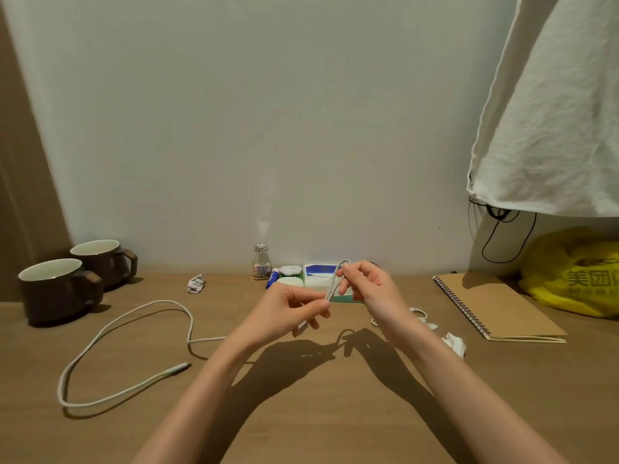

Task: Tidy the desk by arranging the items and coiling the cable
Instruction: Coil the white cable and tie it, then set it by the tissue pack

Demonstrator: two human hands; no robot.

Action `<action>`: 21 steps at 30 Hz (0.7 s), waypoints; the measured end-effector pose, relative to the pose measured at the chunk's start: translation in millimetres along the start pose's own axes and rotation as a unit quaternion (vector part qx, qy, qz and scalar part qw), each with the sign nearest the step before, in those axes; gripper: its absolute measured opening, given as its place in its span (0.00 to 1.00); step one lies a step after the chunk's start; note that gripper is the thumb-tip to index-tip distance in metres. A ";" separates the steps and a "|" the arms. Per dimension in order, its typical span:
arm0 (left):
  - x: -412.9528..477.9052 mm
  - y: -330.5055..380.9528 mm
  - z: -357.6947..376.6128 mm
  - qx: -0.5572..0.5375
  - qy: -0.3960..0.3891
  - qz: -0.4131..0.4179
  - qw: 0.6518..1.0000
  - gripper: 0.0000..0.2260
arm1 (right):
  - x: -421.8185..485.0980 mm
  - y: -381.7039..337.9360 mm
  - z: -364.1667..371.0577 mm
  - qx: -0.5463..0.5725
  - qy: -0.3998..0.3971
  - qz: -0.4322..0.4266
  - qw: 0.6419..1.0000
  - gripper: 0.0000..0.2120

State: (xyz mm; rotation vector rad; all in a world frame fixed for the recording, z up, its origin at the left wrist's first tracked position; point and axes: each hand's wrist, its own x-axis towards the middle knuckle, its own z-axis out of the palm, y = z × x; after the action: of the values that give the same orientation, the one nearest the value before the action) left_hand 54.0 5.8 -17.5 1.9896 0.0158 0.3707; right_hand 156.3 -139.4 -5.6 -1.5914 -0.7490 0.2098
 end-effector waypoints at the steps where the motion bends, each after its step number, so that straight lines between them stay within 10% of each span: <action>1: 0.8 -1.5 1.0 0.013 -0.009 0.000 1.000 0.08 | 1.4 3.0 -0.2 0.008 0.004 0.007 1.000 0.14; 12: 0.7 -22.2 23.7 -0.021 0.089 0.003 0.996 0.09 | -7.8 20.6 1.2 0.018 -0.020 0.071 0.997 0.10; 21: -4.4 -24.1 25.8 -0.031 -0.024 -0.054 0.998 0.11 | -7.9 19.6 -1.1 0.169 0.027 0.074 0.983 0.12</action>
State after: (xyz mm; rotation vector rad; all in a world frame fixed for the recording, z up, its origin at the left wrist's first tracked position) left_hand 60.3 -7.3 -50.1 1.9270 0.0804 0.2519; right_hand 157.5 -144.6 -26.0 -1.3233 -0.5213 0.3810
